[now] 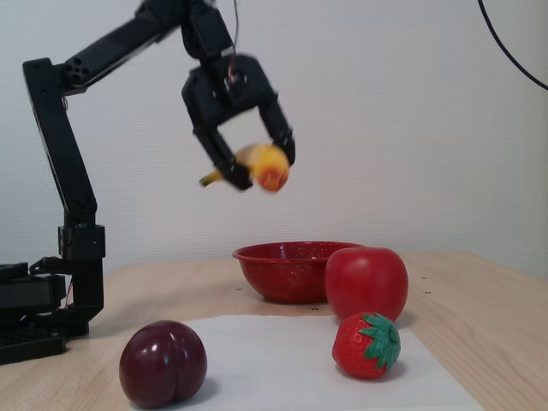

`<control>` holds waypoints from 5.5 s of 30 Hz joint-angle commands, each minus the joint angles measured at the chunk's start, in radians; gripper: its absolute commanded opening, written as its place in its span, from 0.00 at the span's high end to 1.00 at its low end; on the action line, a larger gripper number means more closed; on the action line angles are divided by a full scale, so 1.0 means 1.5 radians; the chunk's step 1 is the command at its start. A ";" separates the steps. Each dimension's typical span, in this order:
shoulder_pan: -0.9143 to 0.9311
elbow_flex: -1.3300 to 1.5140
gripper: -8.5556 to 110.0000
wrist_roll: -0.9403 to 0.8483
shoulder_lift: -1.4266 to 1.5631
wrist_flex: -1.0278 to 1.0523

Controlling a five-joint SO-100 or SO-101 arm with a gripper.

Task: Grasp the banana and put it in the red bowl.

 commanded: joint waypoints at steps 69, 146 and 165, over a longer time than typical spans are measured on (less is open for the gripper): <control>-0.190 0.348 0.93 0.089 0.386 -0.209; -0.289 1.286 0.93 0.093 0.935 -0.386; -0.289 1.286 0.93 0.097 0.935 -0.386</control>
